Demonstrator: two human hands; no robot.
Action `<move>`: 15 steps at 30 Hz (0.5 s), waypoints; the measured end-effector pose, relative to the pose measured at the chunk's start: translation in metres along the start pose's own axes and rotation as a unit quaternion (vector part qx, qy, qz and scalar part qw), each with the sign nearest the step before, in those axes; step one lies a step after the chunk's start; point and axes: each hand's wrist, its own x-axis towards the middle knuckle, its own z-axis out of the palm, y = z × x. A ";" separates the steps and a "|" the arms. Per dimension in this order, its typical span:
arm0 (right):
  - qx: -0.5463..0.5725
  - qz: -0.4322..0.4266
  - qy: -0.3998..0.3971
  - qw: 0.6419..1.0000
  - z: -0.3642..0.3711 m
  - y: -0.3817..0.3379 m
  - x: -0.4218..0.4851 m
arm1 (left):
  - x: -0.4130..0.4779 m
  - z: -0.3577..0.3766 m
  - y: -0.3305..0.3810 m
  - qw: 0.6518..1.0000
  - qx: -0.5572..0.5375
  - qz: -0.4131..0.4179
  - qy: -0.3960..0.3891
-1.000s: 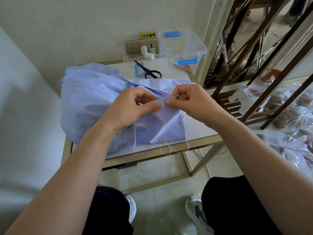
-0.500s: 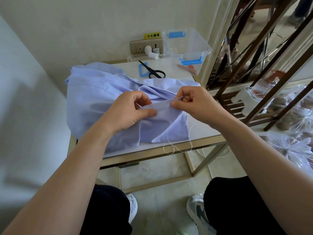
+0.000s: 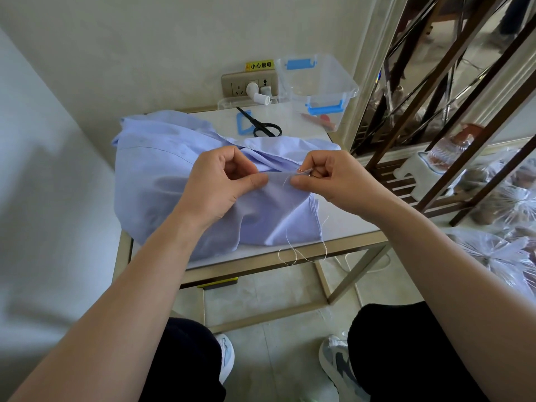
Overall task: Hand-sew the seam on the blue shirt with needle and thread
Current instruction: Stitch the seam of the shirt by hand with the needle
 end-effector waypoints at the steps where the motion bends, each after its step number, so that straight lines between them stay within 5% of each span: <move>1: -0.002 0.000 -0.003 1.000 0.000 0.000 0.000 | 0.000 0.000 0.001 1.000 -0.001 0.000 -0.013; 9: -0.008 -0.004 -0.015 1.000 0.000 0.000 0.000 | -0.001 0.006 0.005 0.991 0.097 0.001 -0.086; 15: -0.010 0.001 -0.019 1.000 -0.001 0.002 0.000 | 0.001 0.004 0.006 0.994 0.065 -0.019 -0.086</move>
